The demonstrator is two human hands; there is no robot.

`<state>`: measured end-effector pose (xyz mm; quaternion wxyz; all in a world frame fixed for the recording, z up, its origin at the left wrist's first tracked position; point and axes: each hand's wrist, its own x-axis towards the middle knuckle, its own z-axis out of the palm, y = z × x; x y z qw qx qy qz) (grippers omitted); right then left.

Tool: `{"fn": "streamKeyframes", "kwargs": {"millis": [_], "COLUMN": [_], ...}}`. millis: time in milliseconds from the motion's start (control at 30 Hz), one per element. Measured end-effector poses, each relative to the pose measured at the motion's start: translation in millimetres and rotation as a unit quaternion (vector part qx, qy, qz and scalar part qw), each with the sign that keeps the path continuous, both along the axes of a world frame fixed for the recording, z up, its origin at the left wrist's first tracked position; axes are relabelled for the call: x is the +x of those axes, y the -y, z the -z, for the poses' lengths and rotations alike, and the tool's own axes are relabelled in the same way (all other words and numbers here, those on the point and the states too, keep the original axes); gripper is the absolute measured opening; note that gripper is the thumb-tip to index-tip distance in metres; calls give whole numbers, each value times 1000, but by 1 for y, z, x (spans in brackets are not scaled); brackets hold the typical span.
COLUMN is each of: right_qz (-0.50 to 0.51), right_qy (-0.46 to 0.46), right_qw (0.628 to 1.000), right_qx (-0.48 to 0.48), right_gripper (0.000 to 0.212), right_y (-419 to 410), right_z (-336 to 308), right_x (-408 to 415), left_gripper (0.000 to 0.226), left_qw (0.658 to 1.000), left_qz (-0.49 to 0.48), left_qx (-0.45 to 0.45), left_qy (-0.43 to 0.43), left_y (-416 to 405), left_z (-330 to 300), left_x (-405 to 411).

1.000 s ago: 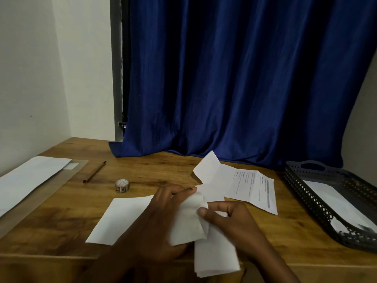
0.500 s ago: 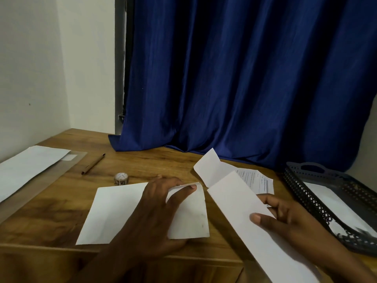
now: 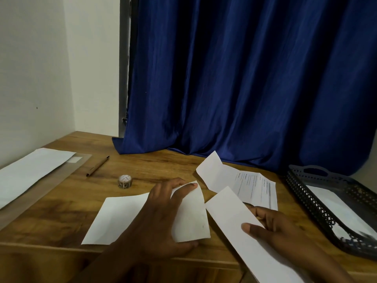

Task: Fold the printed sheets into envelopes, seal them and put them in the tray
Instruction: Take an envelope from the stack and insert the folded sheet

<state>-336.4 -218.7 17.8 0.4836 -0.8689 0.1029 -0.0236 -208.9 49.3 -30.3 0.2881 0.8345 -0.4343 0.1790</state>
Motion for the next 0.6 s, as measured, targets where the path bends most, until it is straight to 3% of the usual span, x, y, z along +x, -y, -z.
{"fn": "streamKeyframes", "kwargs": {"millis": [133, 600], "right_qz": [8, -67], "right_qy": [17, 12], "right_qw": [999, 997], "right_qx": [26, -19], "right_gripper": [21, 26], "right_y": [4, 6], "right_z": [-8, -28], "right_x": [-3, -19], "left_gripper": [117, 123], "left_qw": [1000, 1000], "left_qz": [5, 4], "left_qx": [-2, -14], "left_qy": [-8, -7], "left_y": [-2, -2], "left_z": [0, -1], "left_x": [2, 0]}}
